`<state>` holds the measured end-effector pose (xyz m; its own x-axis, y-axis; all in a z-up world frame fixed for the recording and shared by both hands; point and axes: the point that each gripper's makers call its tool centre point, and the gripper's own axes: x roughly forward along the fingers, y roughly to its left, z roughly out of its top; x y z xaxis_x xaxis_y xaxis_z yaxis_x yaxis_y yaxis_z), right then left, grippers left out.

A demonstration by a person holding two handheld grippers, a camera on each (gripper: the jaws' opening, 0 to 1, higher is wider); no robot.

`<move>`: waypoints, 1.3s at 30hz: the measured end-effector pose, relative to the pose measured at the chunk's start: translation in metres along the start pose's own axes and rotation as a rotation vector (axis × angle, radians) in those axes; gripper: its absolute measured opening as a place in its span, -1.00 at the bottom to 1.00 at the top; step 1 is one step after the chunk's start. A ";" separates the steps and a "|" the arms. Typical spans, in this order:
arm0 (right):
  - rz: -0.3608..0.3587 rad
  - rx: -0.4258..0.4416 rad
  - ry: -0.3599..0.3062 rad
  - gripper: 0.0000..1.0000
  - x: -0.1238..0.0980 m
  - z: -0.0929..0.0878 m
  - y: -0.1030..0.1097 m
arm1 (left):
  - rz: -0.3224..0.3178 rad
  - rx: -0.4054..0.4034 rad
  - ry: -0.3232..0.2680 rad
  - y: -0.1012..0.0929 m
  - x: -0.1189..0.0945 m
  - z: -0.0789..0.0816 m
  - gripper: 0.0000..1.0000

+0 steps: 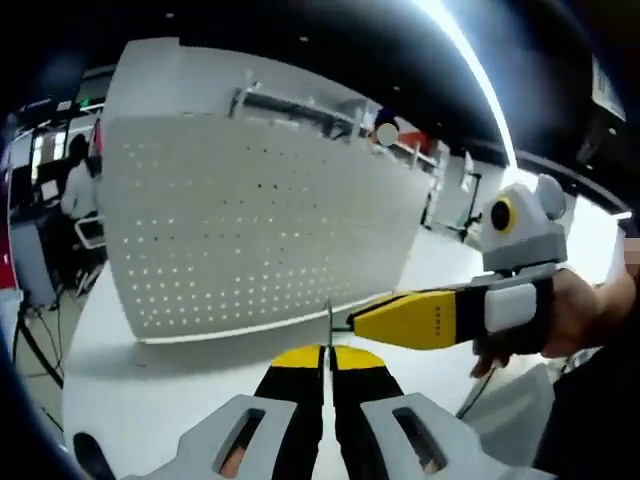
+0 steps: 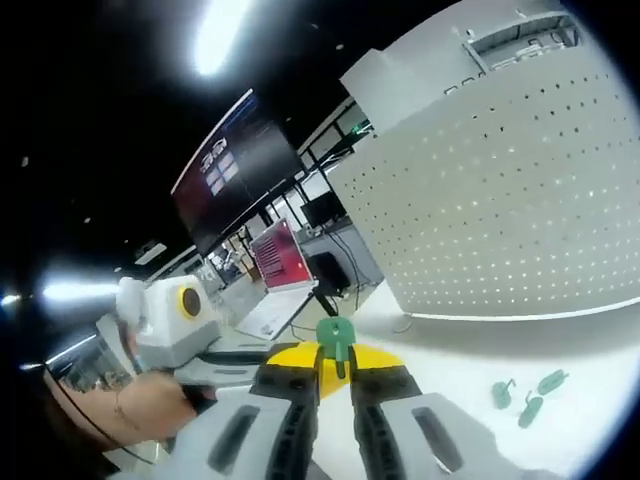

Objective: Insert the hook assembly into the mounting plate slot until the hook locks in place.

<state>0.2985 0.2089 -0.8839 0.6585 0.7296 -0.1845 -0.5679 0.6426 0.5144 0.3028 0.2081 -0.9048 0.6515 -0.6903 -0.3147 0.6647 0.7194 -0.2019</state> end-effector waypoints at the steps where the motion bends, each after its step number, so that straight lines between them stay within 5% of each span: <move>1: 0.002 0.011 -0.006 -0.88 0.000 0.001 -0.001 | -0.001 0.007 -0.006 0.000 0.000 0.001 -0.98; 19: 0.007 -0.008 -0.054 -1.00 0.004 0.011 0.003 | -0.012 0.034 -0.064 0.000 0.000 0.015 -0.97; 28: 0.021 -0.167 -0.030 -1.00 0.010 0.012 0.010 | -0.016 0.065 -0.057 0.006 -0.004 0.016 -0.90; 33: 0.006 -0.332 -0.015 -1.00 0.014 0.014 0.013 | -0.012 0.055 -0.043 0.011 -0.005 0.012 -0.50; 39: -0.015 -0.393 -0.009 -1.00 0.016 0.015 0.011 | -0.010 0.027 -0.042 0.015 -0.006 0.008 -0.04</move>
<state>0.3104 0.2241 -0.8691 0.6713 0.7185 -0.1817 -0.7028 0.6950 0.1517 0.3123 0.2224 -0.8989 0.6592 -0.7004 -0.2738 0.6803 0.7105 -0.1797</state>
